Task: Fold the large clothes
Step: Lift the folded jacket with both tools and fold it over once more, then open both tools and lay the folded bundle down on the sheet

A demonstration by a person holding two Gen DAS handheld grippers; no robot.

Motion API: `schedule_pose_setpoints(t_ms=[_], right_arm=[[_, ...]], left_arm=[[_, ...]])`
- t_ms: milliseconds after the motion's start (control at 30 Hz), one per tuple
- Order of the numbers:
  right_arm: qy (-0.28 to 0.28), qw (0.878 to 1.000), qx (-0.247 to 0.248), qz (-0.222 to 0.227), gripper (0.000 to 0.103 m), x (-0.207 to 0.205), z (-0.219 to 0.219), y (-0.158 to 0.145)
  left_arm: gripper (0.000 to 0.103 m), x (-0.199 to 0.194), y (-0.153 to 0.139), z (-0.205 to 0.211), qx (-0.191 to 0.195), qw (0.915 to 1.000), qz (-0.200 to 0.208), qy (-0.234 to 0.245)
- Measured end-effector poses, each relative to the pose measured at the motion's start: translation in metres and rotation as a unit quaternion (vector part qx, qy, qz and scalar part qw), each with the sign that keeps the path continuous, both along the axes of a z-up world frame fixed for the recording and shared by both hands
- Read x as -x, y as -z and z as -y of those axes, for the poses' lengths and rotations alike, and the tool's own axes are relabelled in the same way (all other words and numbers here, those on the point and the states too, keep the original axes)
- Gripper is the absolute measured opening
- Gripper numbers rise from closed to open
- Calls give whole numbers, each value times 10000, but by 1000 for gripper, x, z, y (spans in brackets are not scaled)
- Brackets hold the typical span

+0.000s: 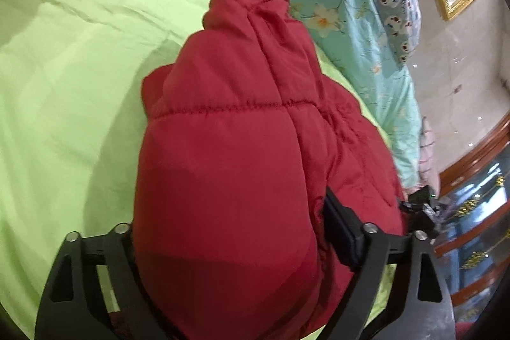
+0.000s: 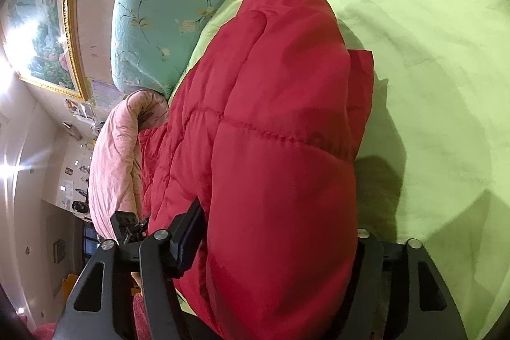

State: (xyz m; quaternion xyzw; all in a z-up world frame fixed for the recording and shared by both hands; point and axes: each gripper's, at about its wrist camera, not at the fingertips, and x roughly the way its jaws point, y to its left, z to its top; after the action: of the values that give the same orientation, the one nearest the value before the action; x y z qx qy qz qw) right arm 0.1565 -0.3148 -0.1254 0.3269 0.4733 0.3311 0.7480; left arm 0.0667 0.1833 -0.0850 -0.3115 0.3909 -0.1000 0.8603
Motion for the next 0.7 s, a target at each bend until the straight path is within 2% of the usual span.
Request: schedule_pose_setpoints(t_ms=[133,267,367,433,533,600,700], right_arm=[[101,9999,57,-112,80,2,5,-1],[269,9994,190,-51,80,12,14,-11],[496,9971,565,140,80,23,20,-24],[698,9920,962,423,80,33,23,-39],[969,9782,1532,1007,80,52,19,-65],[1042,9657,1816,1536,80,67,9,-86],[932,9487,2157,2115,79,83,-17,-107]], left_arm=[[92,9,-9,-5,-246,9996,-92,-105],[92,22,-23,-7,-723,9971,-8,-246],[92,33,-37,-7,-1099,9928,109,-458],[92,41,-47,-6,-1199,9909,318,-530],[92,50,-62,4,-1319,9877,670,-513],[92,54,-74,21,-1513,9833,941,-373],[92,53,-84,53,-1749,9779,1143,-59]])
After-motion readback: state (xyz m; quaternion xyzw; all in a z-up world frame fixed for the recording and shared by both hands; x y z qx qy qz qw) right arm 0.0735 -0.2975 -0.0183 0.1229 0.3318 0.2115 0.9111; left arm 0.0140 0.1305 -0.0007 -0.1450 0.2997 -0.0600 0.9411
